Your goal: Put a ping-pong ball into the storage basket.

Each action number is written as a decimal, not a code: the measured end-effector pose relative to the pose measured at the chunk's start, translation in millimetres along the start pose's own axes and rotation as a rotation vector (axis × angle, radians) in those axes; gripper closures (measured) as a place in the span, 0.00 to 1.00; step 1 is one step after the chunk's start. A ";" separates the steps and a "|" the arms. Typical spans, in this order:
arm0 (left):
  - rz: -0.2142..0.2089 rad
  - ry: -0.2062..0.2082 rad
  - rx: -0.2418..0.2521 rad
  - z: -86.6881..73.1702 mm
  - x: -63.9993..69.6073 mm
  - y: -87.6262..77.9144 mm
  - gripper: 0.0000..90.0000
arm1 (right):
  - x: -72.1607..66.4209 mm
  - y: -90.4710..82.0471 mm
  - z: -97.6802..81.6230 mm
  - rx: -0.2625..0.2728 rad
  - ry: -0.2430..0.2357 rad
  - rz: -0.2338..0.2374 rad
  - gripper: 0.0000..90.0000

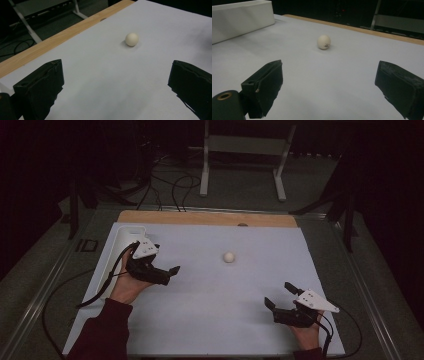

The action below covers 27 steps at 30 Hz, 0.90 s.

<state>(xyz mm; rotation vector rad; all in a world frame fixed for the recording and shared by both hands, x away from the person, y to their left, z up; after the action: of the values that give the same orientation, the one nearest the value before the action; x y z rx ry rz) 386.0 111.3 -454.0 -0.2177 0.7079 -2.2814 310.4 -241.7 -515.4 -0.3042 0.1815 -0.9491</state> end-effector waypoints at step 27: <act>-0.045 -0.001 0.023 14.3 15.0 16.3 0.00 | 0.5 -0.2 -0.1 -0.001 0.000 0.000 0.09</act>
<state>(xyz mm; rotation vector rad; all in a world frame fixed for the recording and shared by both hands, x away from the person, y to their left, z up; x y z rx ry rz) 389.9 85.3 -451.7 -0.2264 0.6821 -2.3307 310.5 -242.3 -515.4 -0.3047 0.1821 -0.9494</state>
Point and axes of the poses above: each handheld gripper's, and its own axes: y roughly forward along the jaws, z roughly out of its top, x roughly to its right, the point moved 9 cm from there along y, roughly forward along the jaws, and after that the axes turned 1 degree about -x, right-handed, at the moved point
